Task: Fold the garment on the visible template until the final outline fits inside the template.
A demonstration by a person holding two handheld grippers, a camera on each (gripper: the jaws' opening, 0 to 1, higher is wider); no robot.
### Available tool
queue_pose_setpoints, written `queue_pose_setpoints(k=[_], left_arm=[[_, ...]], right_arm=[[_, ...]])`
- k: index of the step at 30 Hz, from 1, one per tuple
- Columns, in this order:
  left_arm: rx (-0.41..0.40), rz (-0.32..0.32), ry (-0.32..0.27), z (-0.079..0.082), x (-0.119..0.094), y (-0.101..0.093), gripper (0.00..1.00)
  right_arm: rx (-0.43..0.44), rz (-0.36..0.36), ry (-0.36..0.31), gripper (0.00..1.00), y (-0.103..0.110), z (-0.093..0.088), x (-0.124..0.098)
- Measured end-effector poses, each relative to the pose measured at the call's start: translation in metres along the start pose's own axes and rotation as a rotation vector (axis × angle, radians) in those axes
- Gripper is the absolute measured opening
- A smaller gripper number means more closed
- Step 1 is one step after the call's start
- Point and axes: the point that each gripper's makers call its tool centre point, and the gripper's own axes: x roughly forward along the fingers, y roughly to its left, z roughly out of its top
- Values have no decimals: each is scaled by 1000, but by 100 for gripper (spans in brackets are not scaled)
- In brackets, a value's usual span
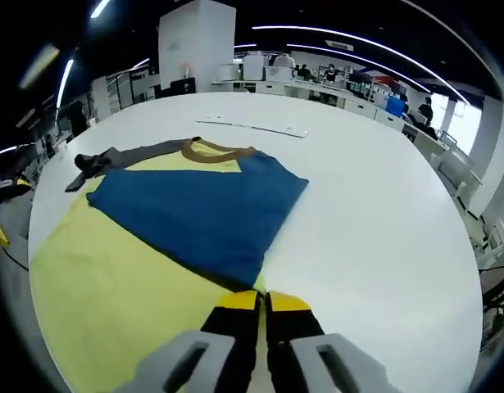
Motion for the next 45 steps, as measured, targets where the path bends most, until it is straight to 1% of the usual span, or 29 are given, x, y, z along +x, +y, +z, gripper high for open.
queue_pose_setpoints(k=[4,8,11,16,19,23,27,31,34,37,38,42,43,45], left_arm=[[-3,7,1,0,1,4,92],[-9,16,2,0,2,9,92],[-16,21,3,0,3,14,91],[-17,25,3,1,4,15,90],[-20,28,2,2,5,17,90],[-40,42,-15,4,5,22,87],[-39,47,-11,4,5,24,87],[-46,53,-11,4,4,25,87],[-61,64,1,1,5,28,86],[-70,84,16,-3,7,33,86],[-74,89,17,-4,7,34,85],[-108,107,10,-4,9,40,84],[-115,113,11,-4,9,41,83],[-132,139,22,-6,10,47,81]], right_arm=[[9,8,3,0,-7,0,0],[-1,2,9,0,-13,-1,0],[24,15,8,0,-17,-1,-1],[44,25,10,0,-21,-3,-1],[40,24,13,0,-23,-3,-2],[38,21,19,0,-26,-4,-3],[36,19,23,0,-30,-4,-2],[63,24,20,1,-29,-4,-3],[98,26,6,12,-29,-3,-7],[138,50,-25,36,-23,2,-12],[141,57,-24,41,-21,2,-14],[128,90,-41,55,-12,7,-23],[130,97,-44,59,-10,8,-25],[129,110,-53,66,-6,10,-29]])
